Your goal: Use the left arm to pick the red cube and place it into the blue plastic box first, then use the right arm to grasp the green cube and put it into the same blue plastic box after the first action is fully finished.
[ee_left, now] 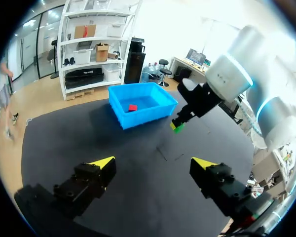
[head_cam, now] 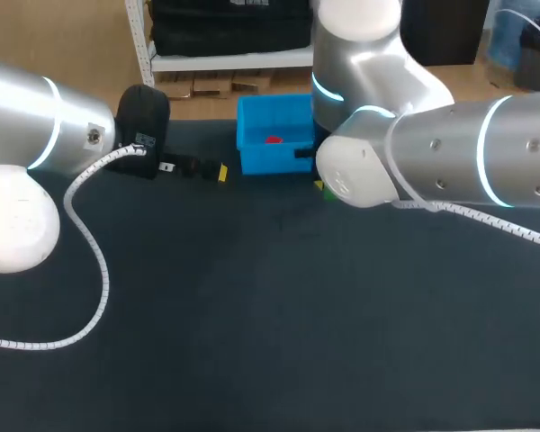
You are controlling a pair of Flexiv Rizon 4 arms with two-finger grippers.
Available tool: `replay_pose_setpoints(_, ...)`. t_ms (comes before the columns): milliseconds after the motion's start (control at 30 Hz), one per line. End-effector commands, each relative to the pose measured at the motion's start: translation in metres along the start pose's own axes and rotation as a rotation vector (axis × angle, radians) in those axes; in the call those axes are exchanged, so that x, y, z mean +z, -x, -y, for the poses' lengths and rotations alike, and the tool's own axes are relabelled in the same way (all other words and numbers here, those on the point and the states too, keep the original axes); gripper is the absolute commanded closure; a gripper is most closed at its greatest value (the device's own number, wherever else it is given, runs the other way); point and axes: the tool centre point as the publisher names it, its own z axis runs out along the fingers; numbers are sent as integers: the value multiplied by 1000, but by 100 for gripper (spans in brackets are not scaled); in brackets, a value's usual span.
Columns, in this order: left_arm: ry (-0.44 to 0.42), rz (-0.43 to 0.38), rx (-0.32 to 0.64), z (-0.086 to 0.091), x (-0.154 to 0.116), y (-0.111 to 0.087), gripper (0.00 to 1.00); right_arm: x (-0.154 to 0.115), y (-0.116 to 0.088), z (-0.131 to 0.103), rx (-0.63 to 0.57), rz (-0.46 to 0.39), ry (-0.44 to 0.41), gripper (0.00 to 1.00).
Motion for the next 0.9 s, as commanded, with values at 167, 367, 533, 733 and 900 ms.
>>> replay_pose_setpoints(167, -11, 6, 3, -2, 0, -1, 0, -70, -2, -2, 10, 91, 33, 100)
replay_pose_setpoints(367, -11, 6, 3, -2, 0, -1, 0, -120, 1, -5, 16, 207, 74, 100)
replay_pose_setpoints(533, -11, 6, 3, -2, 0, -1, 0, -138, -2, -6, 12, 248, 88, 100)
replay_pose_setpoints(733, -11, 6, 3, -2, 0, -1, 0, -138, -7, -6, 12, 253, 92, 100)
replay_pose_setpoints(900, -11, 6, 3, -2, 0, -1, 0, -137, -12, -7, 9, 260, 95, 100)
